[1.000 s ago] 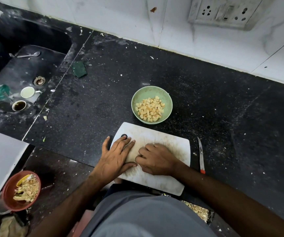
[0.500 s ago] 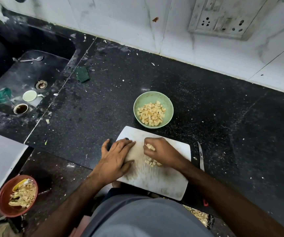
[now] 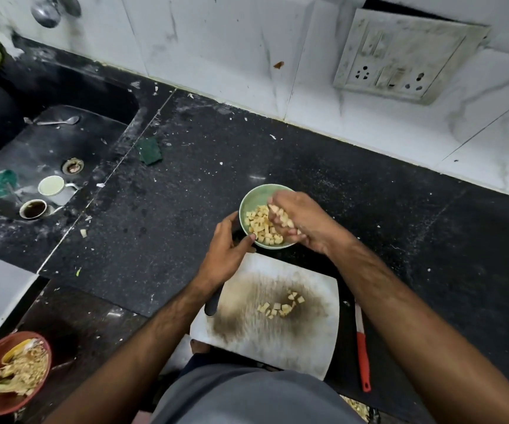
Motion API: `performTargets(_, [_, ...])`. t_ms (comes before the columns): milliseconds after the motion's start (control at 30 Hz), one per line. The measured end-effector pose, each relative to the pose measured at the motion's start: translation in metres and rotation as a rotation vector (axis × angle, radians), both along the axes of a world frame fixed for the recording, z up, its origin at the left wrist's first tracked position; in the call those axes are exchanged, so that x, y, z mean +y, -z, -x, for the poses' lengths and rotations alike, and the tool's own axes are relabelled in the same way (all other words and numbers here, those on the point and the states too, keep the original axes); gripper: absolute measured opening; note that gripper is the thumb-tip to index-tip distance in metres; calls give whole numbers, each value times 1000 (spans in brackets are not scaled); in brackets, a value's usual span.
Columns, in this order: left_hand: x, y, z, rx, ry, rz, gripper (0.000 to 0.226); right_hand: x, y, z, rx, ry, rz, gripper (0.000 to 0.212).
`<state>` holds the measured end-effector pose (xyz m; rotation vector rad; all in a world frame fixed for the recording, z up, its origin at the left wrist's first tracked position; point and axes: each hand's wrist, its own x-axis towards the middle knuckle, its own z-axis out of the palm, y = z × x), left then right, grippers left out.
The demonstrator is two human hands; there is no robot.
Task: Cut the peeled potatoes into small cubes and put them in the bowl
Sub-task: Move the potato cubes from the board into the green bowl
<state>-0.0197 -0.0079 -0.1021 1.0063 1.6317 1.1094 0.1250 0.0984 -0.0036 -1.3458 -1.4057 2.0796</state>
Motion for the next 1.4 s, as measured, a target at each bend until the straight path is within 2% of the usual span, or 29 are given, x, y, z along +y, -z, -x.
performTargets(33, [5,1,-1,4,0,3,55,8,1,8,-47,10,-135,20])
performTargets(100, [11,5,-1,4,-7,10,56,23,11,19,-269,-81,-497,20])
performTargets(167, [12,8,1,-3,-18,3,55,33,28,23,-565,-373,-768,18])
performTargets(200, [12,9,2,-2,-16,-5,55,37,34,22,-659,-498,-818,21])
performTargets(267, [11,12,3,2,-4,-14,56,43,31,19,-675,-514,-805,20])
performTargets(400, [6,13,2,-56,-12,-28,59,49,13,6,-515,-310,-802,11])
performTargets(533, [-2,11,1,-132,-12,-47,56,40,25,-3,-521,-399,-790,17])
performTargets(600, [-7,9,1,-137,-12,-31,55,39,29,-8,-392,-214,-735,16])
performTargets(700, [-19,11,2,-53,1,10,55,36,27,-12,-79,93,-394,13])
performTargets(800, [-31,14,0,-10,22,57,55,31,24,-17,181,284,-6,20])
performTargets(900, [-41,15,-4,-12,50,96,54,27,24,-19,234,365,87,20])
performTargets(967, [-44,14,-4,23,102,92,49,24,24,-16,223,380,68,21])
performTargets(1033, [-45,12,-2,129,198,67,42,21,20,-14,111,302,-52,33])
performTargets(1133, [-51,16,1,373,435,11,36,8,8,-26,-154,-46,-367,43])
performTargets(1200, [-56,22,2,487,559,57,43,-5,6,-48,-274,-304,-428,31])
performTargets(1267, [-60,26,-2,535,634,94,54,-25,16,-74,-375,-461,-391,15])
performTargets(1300, [-62,26,-6,531,656,98,56,-36,25,-85,-445,-501,-402,14])
performTargets(1400, [-62,25,-17,527,686,75,56,-68,62,-108,-622,-526,-518,36])
